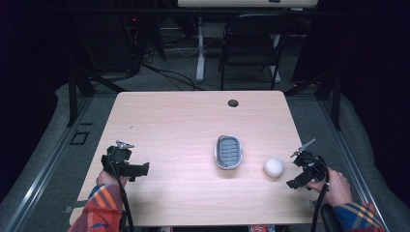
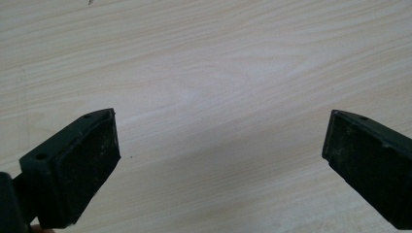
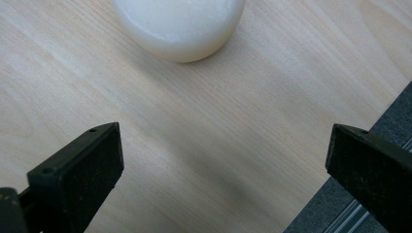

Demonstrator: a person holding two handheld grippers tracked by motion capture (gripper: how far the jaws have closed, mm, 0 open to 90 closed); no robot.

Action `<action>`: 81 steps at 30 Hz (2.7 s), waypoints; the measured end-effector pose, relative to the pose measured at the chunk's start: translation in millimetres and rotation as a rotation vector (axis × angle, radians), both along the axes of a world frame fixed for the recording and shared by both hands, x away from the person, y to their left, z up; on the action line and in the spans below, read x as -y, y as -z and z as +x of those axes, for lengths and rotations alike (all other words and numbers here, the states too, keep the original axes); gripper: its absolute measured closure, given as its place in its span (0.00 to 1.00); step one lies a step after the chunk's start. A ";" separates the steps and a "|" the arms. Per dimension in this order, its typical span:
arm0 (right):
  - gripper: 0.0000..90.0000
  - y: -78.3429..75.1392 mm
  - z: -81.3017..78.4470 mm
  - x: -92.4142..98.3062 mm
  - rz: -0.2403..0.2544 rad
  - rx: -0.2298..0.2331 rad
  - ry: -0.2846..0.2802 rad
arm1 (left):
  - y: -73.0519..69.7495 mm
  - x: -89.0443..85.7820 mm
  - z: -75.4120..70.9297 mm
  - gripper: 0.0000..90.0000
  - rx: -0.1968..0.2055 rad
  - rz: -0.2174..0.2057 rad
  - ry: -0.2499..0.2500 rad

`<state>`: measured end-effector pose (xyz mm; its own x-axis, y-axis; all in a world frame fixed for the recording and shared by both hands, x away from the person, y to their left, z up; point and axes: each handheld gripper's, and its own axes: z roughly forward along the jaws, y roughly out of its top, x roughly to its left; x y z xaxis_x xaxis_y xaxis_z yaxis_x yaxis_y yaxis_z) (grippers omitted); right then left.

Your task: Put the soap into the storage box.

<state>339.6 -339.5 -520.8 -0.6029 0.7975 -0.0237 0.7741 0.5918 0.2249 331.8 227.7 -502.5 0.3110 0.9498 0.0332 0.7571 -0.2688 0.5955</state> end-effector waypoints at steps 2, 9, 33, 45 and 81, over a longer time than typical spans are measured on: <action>0.00 0.2 0.1 -0.6 -0.009 -0.007 -0.007 | 0.0 0.0 -0.1 0.00 -0.001 -0.001 0.000; 0.00 3.9 -0.1 -3.2 0.016 -0.004 0.003 | 0.1 -0.3 -0.2 0.00 -0.003 -0.003 0.002; 0.00 5.5 9.6 -13.9 0.039 -0.039 -0.022 | 0.0 1.0 -0.3 0.00 -0.008 0.002 0.005; 0.00 -2.6 23.3 -21.6 -0.022 -0.077 -0.090 | 0.6 1.3 0.0 0.00 -0.010 0.001 0.005; 0.00 4.1 65.1 -73.1 -0.078 -0.159 -0.193 | 2.1 1.8 1.5 0.00 -0.024 -0.001 0.014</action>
